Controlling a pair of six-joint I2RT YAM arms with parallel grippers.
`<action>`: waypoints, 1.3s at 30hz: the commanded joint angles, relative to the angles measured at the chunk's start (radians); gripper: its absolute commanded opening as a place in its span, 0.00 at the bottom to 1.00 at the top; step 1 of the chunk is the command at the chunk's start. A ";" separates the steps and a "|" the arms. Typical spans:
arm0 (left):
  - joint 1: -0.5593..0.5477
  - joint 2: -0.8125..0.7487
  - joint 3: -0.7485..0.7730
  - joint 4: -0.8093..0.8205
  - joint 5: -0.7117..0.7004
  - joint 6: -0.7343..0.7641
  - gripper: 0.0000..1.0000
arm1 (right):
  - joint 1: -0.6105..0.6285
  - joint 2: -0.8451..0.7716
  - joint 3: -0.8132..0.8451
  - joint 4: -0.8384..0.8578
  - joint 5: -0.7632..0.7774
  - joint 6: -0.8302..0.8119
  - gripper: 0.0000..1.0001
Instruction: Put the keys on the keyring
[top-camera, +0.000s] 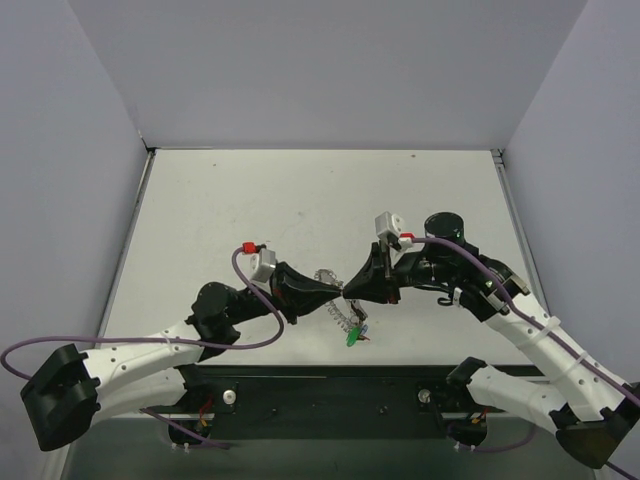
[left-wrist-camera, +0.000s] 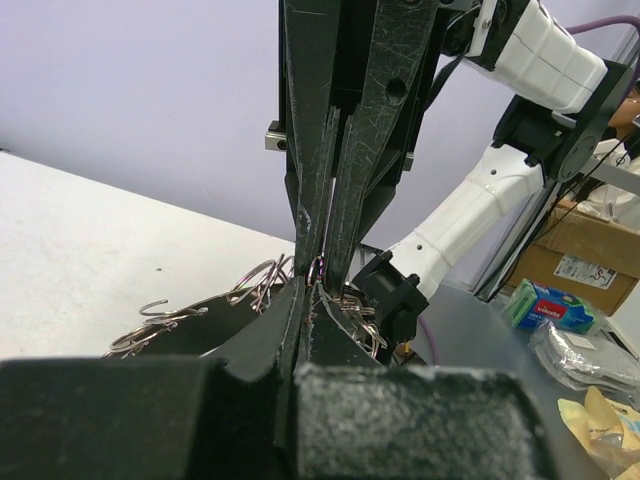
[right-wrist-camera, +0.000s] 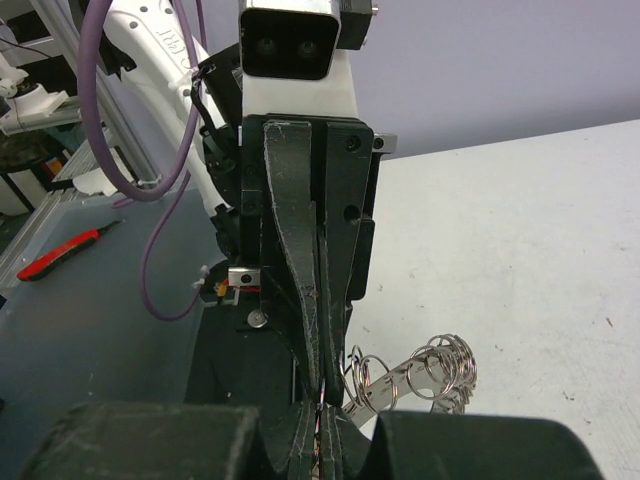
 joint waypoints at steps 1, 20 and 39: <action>-0.004 -0.031 0.077 0.008 -0.005 0.028 0.00 | -0.003 0.015 0.061 0.001 -0.051 -0.026 0.00; 0.006 -0.045 0.612 -1.226 0.103 0.399 0.57 | 0.019 0.232 0.369 -0.543 0.015 -0.252 0.00; 0.007 0.089 0.723 -1.414 0.279 0.548 0.61 | 0.059 0.259 0.366 -0.672 -0.062 -0.388 0.00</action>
